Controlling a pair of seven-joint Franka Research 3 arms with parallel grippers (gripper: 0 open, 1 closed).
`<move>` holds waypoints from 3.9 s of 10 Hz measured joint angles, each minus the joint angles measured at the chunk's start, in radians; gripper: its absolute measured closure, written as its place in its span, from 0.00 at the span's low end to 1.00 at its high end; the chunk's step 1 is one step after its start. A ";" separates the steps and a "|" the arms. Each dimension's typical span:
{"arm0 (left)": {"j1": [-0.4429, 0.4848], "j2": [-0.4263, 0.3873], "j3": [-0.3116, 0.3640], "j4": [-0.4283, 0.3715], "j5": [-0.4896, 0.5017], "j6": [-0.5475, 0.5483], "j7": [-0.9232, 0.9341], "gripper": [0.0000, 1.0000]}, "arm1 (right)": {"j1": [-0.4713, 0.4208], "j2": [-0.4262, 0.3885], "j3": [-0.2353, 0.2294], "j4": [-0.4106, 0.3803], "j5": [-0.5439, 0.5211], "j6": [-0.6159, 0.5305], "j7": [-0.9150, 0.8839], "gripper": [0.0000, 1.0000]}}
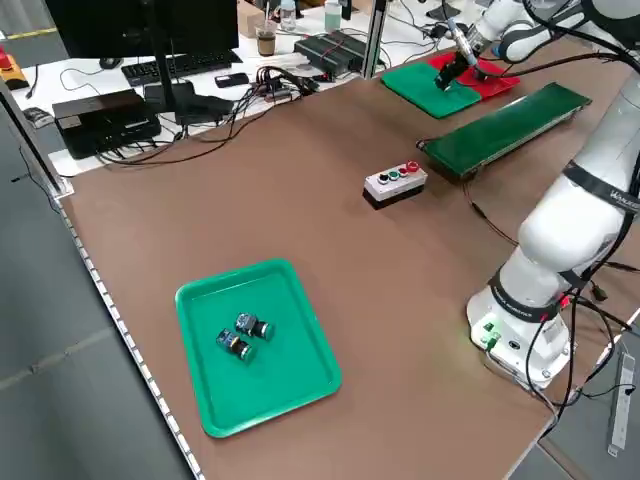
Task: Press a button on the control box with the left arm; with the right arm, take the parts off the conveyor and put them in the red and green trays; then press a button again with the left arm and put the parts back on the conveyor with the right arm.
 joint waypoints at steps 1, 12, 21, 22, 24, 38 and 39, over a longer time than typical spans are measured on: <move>0.000 0.000 0.000 0.000 0.000 0.000 0.000 0.00 | 0.000 0.007 0.002 0.000 0.000 0.000 -0.001 0.59; 0.000 0.000 0.000 0.000 0.000 0.000 0.000 0.00 | -0.018 0.002 -0.010 0.024 -0.022 -0.093 -0.017 0.01; -0.001 0.000 -0.001 0.000 0.000 0.000 0.000 0.00 | -0.103 -0.361 -0.006 0.045 0.002 -0.690 -0.150 0.01; -0.001 0.000 -0.001 0.000 0.000 0.000 0.000 0.00 | -0.123 -0.402 -0.006 0.046 0.040 -0.752 -0.215 0.01; -0.002 0.000 -0.001 0.000 0.000 0.000 0.000 0.00 | -0.195 -0.495 -0.007 0.047 0.075 -0.878 -0.306 0.01; -0.002 0.000 -0.003 0.001 0.000 0.001 0.000 0.00 | -0.499 -0.872 -0.008 0.035 0.150 -1.203 -0.604 0.00; -0.002 0.000 -0.003 0.002 0.000 0.001 0.000 0.00 | -0.510 -0.875 -0.008 0.032 0.150 -1.202 -0.620 0.00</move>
